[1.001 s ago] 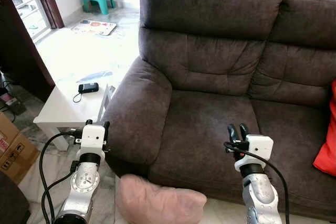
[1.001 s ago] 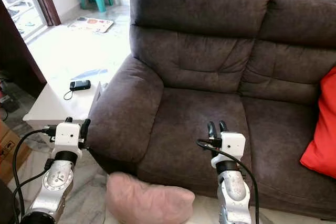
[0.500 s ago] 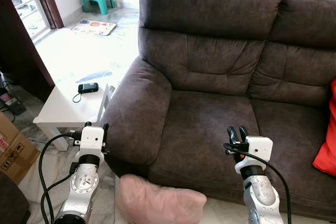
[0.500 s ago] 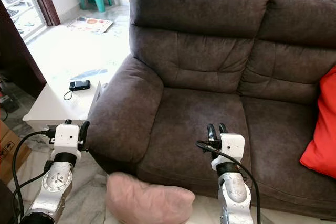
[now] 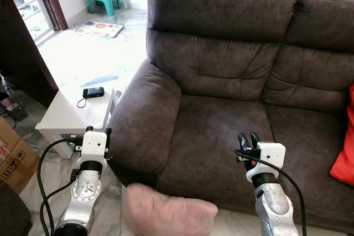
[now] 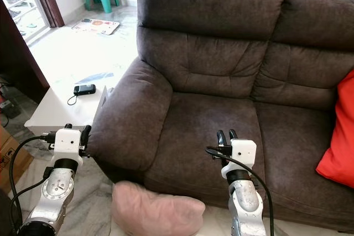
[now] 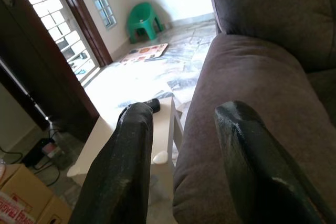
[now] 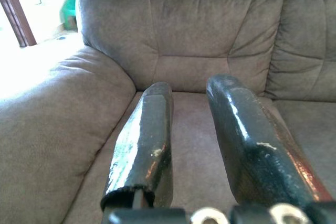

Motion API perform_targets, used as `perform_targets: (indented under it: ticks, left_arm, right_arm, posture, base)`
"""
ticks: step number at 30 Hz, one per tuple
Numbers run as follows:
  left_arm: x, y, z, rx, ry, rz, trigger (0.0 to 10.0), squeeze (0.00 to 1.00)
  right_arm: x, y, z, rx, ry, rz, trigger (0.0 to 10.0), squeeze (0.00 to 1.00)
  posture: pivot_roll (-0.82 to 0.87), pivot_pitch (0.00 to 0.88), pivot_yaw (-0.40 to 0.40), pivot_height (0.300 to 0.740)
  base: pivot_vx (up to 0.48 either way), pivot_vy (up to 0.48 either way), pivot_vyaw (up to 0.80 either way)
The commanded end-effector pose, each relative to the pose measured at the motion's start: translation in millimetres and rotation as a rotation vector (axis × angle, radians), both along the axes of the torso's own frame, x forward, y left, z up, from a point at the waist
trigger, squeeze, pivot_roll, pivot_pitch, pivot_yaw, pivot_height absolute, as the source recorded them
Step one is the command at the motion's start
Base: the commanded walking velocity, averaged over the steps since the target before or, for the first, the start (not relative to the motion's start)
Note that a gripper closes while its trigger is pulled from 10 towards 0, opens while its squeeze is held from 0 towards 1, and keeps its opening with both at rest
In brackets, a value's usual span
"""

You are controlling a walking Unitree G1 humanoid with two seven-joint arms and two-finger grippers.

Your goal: Move the pillow to the sofa from floor

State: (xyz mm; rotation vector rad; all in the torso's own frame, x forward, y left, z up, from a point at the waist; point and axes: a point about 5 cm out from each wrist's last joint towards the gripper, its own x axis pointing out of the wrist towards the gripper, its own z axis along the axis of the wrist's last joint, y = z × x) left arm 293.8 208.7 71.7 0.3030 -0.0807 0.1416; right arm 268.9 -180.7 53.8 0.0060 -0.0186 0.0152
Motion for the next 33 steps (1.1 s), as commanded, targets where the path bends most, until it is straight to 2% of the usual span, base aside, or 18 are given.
perform_targets:
  ticks: [1, 14, 23, 33]
  left_arm:
    - [0.4, 0.0, -2.8, -0.005, 0.016, 0.011, 10.0, 0.0]
    - [-0.6, 1.3, -3.8, -0.004, 0.022, 0.02, 10.0, 0.0]
    - [-0.4, 0.1, -2.9, -0.007, 0.016, 0.025, 10.0, 0.0]
    - [-0.2, -0.9, -2.6, -0.012, 0.013, 0.026, 10.0, 0.0]
  right_arm:
    - [-1.5, -2.1, 1.8, 0.001, -0.002, -0.002, 10.0, 0.0]
    - [-0.8, 2.1, -0.5, 0.0, 0.023, 0.01, 10.0, 0.0]
    - [0.0, 5.4, 0.3, 0.007, 0.03, 0.034, 10.0, 0.0]
    - [-0.5, 4.5, 2.8, 0.007, 0.015, 0.045, 10.0, 0.0]
  posture:
    - [0.04, 0.0, -0.049, 0.682]
    - [0.05, 0.0, -0.053, 0.682]
    - [0.05, 0.0, -0.06, 0.622]
    - [0.05, 0.0, -0.065, 0.622]
  base:
    - [0.0, 0.0, 0.0]
    - [0.0, 0.0, 0.0]
    - [0.0, 0.0, 0.0]
    - [0.0, 0.0, 0.0]
